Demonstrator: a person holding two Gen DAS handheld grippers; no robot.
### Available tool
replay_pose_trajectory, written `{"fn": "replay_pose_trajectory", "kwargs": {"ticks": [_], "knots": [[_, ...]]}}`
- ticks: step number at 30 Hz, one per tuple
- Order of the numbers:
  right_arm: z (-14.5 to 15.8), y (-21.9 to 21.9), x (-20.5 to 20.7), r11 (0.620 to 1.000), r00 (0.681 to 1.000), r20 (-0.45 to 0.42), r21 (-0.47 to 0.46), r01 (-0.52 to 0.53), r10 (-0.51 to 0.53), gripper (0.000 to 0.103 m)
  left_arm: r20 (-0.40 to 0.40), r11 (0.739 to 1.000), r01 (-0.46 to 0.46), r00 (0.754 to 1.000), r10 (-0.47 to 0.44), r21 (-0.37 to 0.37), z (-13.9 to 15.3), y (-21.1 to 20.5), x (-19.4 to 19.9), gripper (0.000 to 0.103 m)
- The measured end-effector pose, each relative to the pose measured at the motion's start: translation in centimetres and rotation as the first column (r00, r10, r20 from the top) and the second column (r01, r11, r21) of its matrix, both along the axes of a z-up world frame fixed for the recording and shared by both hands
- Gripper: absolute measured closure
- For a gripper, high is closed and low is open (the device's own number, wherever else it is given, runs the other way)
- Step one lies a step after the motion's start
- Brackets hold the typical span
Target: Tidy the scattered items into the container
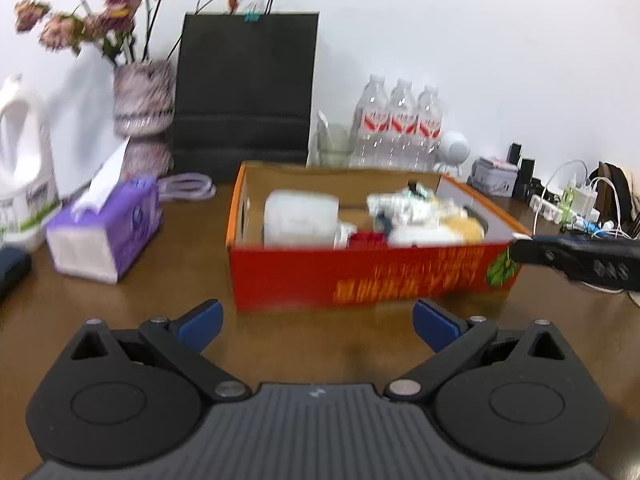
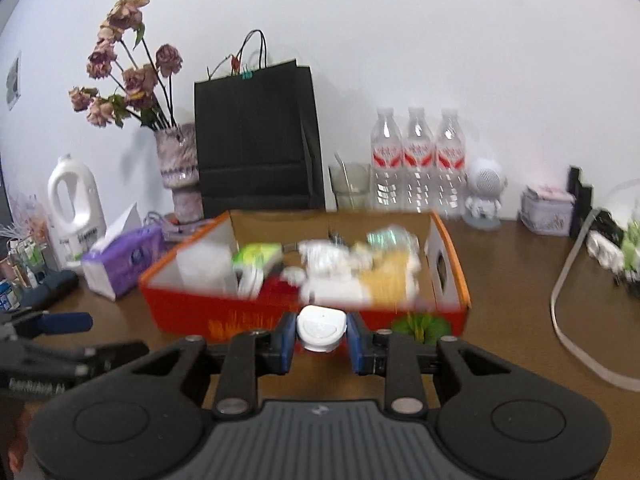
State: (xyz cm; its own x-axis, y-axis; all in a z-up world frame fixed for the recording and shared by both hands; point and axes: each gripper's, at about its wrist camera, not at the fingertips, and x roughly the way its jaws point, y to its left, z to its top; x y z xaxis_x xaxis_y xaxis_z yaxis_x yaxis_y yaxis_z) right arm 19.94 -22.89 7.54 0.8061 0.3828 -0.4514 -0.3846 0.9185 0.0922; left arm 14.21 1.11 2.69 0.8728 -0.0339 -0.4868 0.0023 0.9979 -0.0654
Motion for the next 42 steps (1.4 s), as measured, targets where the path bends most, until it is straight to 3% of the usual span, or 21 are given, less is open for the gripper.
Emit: {"fn": "replay_pose_trajectory", "kwargs": {"ticks": [7,12,18,19,20,21,22,23,32,39,42], "knots": [[3.4,2.4,8.3,0.998,0.997,-0.06,-0.042,0.043,-0.046,0.077,0.021,1.0,-0.02,1.0,0.02,0.009,3.8,-0.2,4.1,0.0],[2.6,3.9,12.6,0.991,0.987,-0.127,-0.104,0.088,-0.101,0.077,-0.001,1.0,-0.012,1.0,0.012,-0.001,4.1,-0.5,5.5,0.0],[1.3,4.1,13.7,0.986,0.978,-0.174,-0.137,0.095,-0.118,0.075,-0.055,0.999,-0.046,0.997,0.045,-0.01,3.3,-0.1,7.5,0.0],[1.2,4.1,13.6,0.986,0.977,-0.178,-0.141,0.094,-0.118,0.065,-0.061,0.999,-0.054,0.997,0.054,-0.006,3.2,0.0,7.8,0.0],[1.1,4.0,13.5,0.986,0.976,-0.18,-0.141,0.094,-0.119,0.044,-0.068,0.998,-0.063,0.996,0.062,-0.004,3.1,0.1,8.2,0.0],[1.1,4.0,13.4,0.985,0.976,-0.179,-0.142,0.095,-0.12,0.031,-0.074,0.998,-0.069,0.995,0.068,-0.003,3.0,0.2,8.6,0.0],[1.1,3.9,13.4,0.985,0.976,-0.18,-0.144,0.095,-0.12,0.006,-0.082,0.997,-0.074,0.994,0.073,-0.003,2.9,0.2,8.9,0.0],[1.2,3.9,13.3,0.985,0.977,-0.181,-0.147,0.091,-0.117,0.0,-0.09,0.997,-0.08,0.993,0.079,-0.002,2.8,0.3,9.2,0.0],[1.8,4.2,11.7,0.988,0.981,-0.178,-0.146,0.055,-0.081,0.0,-0.119,0.994,-0.105,0.987,0.104,-0.003,2.6,0.5,10.6,0.0],[3.1,2.4,6.3,0.996,0.995,-0.08,-0.08,0.044,-0.051,0.0,-0.019,0.997,-0.067,0.998,0.066,-0.042,3.5,1.0,6.7,0.0],[3.1,1.5,3.2,0.996,0.999,-0.025,-0.077,0.036,-0.038,0.0,0.032,0.999,-0.036,0.999,0.037,-0.026,3.6,0.8,4.2,0.0]]}}
